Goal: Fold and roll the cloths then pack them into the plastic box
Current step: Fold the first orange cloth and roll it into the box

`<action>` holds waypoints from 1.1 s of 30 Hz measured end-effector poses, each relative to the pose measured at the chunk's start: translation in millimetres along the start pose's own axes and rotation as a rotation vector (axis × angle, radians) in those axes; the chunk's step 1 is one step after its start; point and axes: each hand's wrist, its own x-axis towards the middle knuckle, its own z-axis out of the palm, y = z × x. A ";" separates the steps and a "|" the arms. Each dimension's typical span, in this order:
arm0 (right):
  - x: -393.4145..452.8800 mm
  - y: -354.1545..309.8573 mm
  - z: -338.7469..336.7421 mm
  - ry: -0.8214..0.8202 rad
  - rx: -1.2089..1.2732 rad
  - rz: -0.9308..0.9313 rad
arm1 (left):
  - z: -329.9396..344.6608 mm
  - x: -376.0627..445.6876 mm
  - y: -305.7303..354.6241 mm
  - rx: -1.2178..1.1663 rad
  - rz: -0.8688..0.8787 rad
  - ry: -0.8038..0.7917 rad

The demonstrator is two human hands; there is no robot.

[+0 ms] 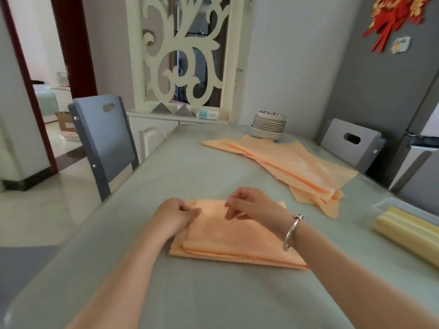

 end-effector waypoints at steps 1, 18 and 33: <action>2.8 7.6 -9.9 0.099 -0.038 -0.015 | 1.3 1.3 -1.0 0.003 -0.011 0.003; -8.2 69.0 -24.0 0.113 -0.948 0.032 | 11.7 1.7 -2.8 -0.176 0.053 0.050; -15.0 68.8 -21.6 0.009 -1.010 -0.113 | 10.9 1.6 -14.0 0.160 0.174 0.057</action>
